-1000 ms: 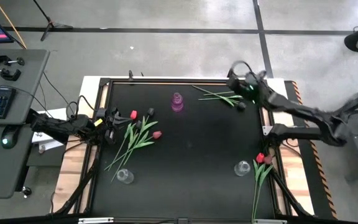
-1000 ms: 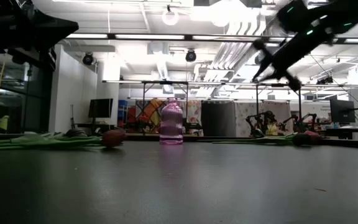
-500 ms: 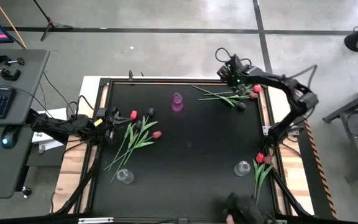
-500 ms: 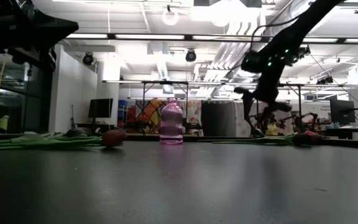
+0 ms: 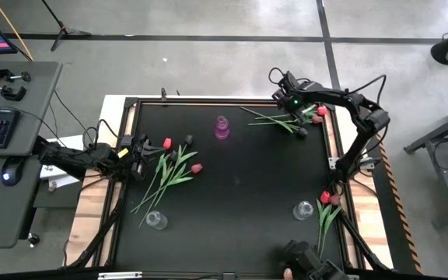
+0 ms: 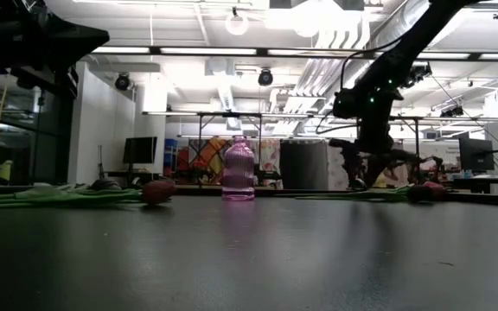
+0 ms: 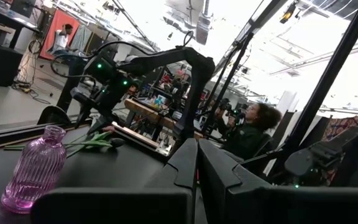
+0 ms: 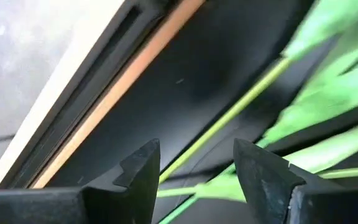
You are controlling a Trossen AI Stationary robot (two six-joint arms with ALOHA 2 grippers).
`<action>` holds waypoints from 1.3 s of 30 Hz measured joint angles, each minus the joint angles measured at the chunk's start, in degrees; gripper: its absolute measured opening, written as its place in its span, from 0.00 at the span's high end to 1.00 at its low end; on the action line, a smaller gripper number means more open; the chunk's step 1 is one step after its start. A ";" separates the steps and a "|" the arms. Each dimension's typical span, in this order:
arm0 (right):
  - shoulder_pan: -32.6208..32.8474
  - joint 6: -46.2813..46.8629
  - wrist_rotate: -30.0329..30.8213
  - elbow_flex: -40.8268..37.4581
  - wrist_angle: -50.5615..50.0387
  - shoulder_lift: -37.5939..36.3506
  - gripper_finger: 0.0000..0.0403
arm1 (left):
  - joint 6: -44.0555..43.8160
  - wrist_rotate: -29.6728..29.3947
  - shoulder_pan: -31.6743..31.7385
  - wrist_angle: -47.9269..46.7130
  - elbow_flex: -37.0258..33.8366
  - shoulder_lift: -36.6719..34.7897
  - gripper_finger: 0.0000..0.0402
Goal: Sort flowers into vase by color
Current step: Put the top pink tulip into the violet vase
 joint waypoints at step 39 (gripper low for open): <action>-2.40 -10.95 6.08 -0.07 -1.37 2.34 0.99 | -0.02 0.00 0.01 0.00 0.00 0.02 1.00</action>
